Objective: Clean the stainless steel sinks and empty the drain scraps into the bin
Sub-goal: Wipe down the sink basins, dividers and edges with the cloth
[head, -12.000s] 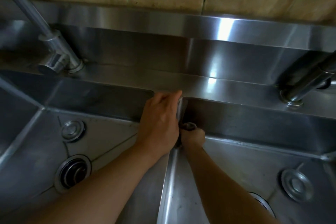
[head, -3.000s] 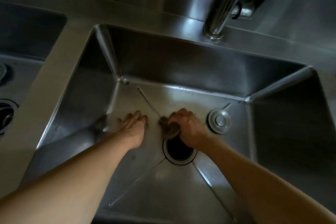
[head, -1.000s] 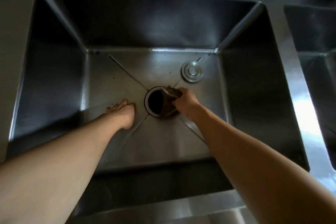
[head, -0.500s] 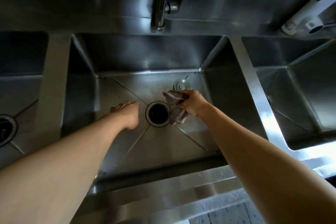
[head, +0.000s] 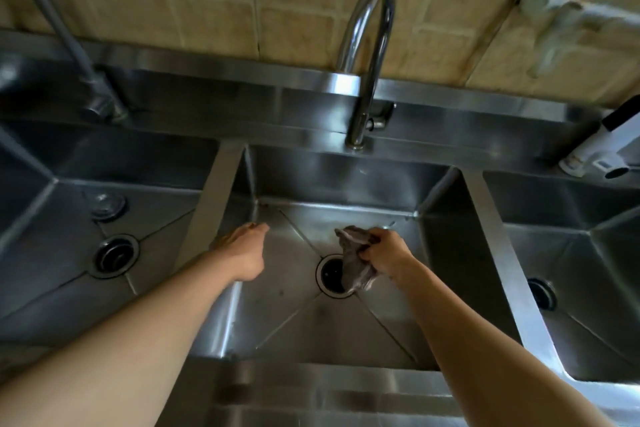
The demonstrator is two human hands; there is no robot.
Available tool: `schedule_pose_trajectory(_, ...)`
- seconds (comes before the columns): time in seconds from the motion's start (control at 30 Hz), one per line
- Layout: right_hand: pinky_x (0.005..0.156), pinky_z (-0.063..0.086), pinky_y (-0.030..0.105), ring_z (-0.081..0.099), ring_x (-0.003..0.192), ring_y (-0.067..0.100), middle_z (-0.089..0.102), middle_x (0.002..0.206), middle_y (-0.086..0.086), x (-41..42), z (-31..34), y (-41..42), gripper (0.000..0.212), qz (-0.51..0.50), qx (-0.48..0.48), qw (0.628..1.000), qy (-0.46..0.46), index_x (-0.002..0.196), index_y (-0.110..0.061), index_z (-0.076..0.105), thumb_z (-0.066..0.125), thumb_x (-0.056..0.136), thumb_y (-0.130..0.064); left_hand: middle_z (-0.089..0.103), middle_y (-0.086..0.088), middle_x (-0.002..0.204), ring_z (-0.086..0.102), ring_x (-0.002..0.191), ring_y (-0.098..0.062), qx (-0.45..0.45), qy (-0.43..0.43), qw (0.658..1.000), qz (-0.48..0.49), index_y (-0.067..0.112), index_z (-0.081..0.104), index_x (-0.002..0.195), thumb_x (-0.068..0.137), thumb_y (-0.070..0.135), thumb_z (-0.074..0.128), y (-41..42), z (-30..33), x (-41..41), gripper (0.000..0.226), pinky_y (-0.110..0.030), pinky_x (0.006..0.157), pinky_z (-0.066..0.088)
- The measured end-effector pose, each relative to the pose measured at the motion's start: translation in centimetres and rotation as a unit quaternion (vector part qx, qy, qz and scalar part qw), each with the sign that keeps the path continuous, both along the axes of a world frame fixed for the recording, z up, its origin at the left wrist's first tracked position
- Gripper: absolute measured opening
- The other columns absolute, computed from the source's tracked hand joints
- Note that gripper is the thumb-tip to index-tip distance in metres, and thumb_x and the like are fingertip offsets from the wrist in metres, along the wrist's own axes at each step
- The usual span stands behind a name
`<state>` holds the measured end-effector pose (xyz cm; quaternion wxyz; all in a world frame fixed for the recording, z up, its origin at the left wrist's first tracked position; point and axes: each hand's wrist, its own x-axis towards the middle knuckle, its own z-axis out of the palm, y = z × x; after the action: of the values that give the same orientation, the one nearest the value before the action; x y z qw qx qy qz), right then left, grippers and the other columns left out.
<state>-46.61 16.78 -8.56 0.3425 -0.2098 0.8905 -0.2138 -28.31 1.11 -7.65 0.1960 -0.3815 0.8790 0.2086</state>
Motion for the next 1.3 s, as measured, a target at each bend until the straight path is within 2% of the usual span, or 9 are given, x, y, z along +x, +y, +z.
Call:
schedule_pose_trajectory(0.13, 0.093, 0.051, 0.036, 0.063, 0.104, 0.028, 0.067, 0.113, 0.013, 0.8, 2.0, -0.2, 0.034, 0.013, -0.013, 1.000, 0.008, 0.117, -0.015, 0.063, 0.059, 0.084, -0.007, 0.030, 0.002, 0.153, 0.036, 0.137, -0.023, -0.024, 0.023, 0.999, 0.041, 0.025, 0.025, 0.149, 0.089, 0.011, 0.052, 0.5, 2.7, 2.4, 0.067, -0.039, 0.109, 0.036)
schedule_pose_trajectory(0.37, 0.088, 0.052, 0.036, 0.062, 0.099, 0.027, 0.067, 0.104, 0.011, 3.9, 5.2, -1.9, 0.033, 0.035, -0.064, 0.997, 0.004, 0.112, -0.013, 0.067, 0.060, 0.082, -0.003, 0.026, 0.000, 0.156, 0.031, 0.140, -0.022, -0.032, 0.053, 0.991, 0.118, 0.025, 0.022, 0.150, 0.090, 0.010, 0.050, 1.7, 5.8, 7.0, 0.068, -0.037, 0.112, 0.032)
schedule_pose_trajectory(0.47, 0.089, 0.052, 0.037, 0.060, 0.097, 0.027, 0.062, 0.096, 0.009, 5.6, 6.4, -3.5, 0.029, 0.068, -0.074, 0.995, -0.004, 0.109, -0.012, 0.066, 0.060, 0.083, -0.001, 0.028, 0.002, 0.155, 0.035, 0.138, -0.023, -0.041, 0.062, 0.986, 0.151, 0.028, 0.023, 0.149, 0.090, 0.011, 0.050, 1.7, 6.8, 9.1, 0.067, -0.037, 0.109, 0.035)
schedule_pose_trajectory(0.63, 0.088, 0.052, 0.038, 0.059, 0.097, 0.029, 0.063, 0.103, 0.014, 9.0, 8.6, -6.6, 0.032, 0.098, -0.105, 0.990, -0.014, 0.113, -0.012, 0.065, 0.057, 0.085, 0.002, 0.030, 0.002, 0.154, 0.037, 0.136, -0.023, -0.055, 0.083, 0.977, 0.191, 0.027, 0.022, 0.150, 0.090, 0.012, 0.052, 0.8, 8.3, 12.6, 0.068, -0.038, 0.108, 0.038)
schedule_pose_trajectory(0.77, 0.081, 0.052, 0.033, 0.058, 0.093, 0.025, 0.061, 0.101, 0.011, 12.4, 9.9, -9.5, 0.034, 0.116, -0.127, 0.985, -0.019, 0.116, -0.013, 0.063, 0.054, 0.087, 0.002, 0.026, 0.004, 0.155, 0.036, 0.137, -0.023, -0.062, 0.092, 0.970, 0.216, 0.029, 0.021, 0.150, 0.093, 0.012, 0.052, -0.9, 9.0, 16.2, 0.068, -0.038, 0.108, 0.038)
schedule_pose_trajectory(0.93, 0.074, 0.051, 0.032, 0.060, 0.088, 0.025, 0.062, 0.095, 0.010, 18.3, 10.5, -13.6, 0.031, 0.133, -0.131, 0.982, -0.017, 0.111, -0.014, 0.065, 0.056, 0.085, 0.000, 0.023, 0.005, 0.157, 0.030, 0.141, -0.021, -0.071, 0.095, 0.967, 0.226, 0.028, 0.020, 0.151, 0.093, 0.011, 0.052, -4.5, 9.4, 21.9, 0.068, -0.038, 0.111, 0.034)
schedule_pose_trajectory(1.03, 0.081, 0.055, 0.039, 0.062, 0.091, 0.028, 0.064, 0.095, 0.011, 22.4, 10.5, -16.1, 0.027, 0.128, -0.138, 0.982, -0.005, 0.105, -0.017, 0.066, 0.058, 0.083, -0.002, 0.025, 0.002, 0.156, 0.032, 0.139, -0.022, -0.063, 0.096, 0.970, 0.213, 0.026, 0.020, 0.151, 0.093, 0.010, 0.053, -7.3, 9.4, 25.8, 0.068, -0.038, 0.111, 0.035)
schedule_pose_trajectory(1.13, 0.084, 0.053, 0.039, 0.062, 0.095, 0.030, 0.066, 0.098, 0.012, 26.4, 10.4, -18.5, 0.026, 0.110, -0.141, 0.984, 0.001, 0.104, -0.017, 0.068, 0.062, 0.082, -0.004, 0.023, 0.002, 0.157, 0.029, 0.141, -0.022, -0.055, 0.092, 0.975, 0.196, 0.024, 0.018, 0.151, 0.094, 0.011, 0.052, -10.2, 9.6, 29.7, 0.067, -0.035, 0.113, 0.032)
schedule_pose_trajectory(1.3, 0.072, 0.049, 0.033, 0.062, 0.089, 0.027, 0.065, 0.093, 0.011, 30.8, 10.8, -21.7, 0.020, 0.084, -0.138, 0.987, -0.008, 0.093, -0.019, 0.065, 0.062, 0.082, -0.003, 0.023, 0.002, 0.157, 0.027, 0.142, -0.021, -0.045, 0.094, 0.977, 0.188, 0.024, 0.020, 0.151, 0.094, 0.011, 0.052, -14.6, 9.9, 34.9, 0.067, -0.036, 0.113, 0.031)
